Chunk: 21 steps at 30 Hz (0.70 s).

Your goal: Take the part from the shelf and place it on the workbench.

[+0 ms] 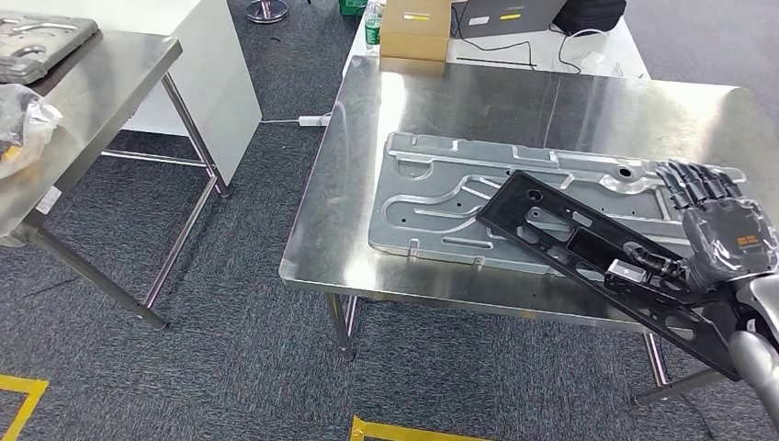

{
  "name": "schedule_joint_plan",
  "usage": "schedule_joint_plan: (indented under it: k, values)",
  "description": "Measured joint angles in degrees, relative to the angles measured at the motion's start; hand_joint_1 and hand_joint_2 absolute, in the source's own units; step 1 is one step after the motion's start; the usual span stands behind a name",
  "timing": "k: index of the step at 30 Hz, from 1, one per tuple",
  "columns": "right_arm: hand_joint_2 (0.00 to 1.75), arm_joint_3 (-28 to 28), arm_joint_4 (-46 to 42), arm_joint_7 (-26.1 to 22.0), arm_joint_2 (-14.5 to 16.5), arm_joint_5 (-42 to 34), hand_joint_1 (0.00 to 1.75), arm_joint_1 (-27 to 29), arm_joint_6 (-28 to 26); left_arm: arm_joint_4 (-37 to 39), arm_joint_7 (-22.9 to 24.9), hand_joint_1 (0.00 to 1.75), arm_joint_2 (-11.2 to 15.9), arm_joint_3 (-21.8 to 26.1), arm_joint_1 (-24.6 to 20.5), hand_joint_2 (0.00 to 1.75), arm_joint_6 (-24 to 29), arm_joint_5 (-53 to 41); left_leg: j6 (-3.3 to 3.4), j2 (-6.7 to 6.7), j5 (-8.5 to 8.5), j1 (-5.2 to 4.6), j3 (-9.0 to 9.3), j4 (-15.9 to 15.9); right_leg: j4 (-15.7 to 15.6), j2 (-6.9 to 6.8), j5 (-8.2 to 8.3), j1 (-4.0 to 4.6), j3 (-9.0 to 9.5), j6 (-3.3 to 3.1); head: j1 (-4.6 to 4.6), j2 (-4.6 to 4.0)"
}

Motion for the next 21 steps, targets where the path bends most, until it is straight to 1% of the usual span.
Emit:
schedule_joint_plan:
  k: [14,19,21]
  values:
    - [0.0,0.0,-0.1,-0.2,0.9,0.8,0.0,0.2,0.0,0.0,-0.5,0.0,0.0,0.0,0.0,0.0,-0.2,0.1,0.01,0.0,0.0,0.0,0.0,0.0,0.0,0.0,0.0,0.0,0.01,0.0,0.01,0.0]
    - [0.0,0.0,-0.1,-0.2,1.3,1.0,0.0,0.3,0.0,0.0,-0.6,0.0,0.1,0.0,0.0,0.0,-0.2,0.4,0.58,0.0,-0.37,-0.25,-0.1,0.5,-0.2,0.01,0.07,-0.33,0.15,0.38,-0.01,0.0]
    - [0.0,-0.1,-0.1,-0.2,1.4,1.1,0.0,0.3,0.0,0.0,-0.6,0.0,0.1,0.0,0.0,0.0,-0.2,0.4,0.89,0.02,-0.04,-0.15,0.09,0.2,-0.4,0.03,0.25,-0.27,0.36,0.72,-0.01,0.01]
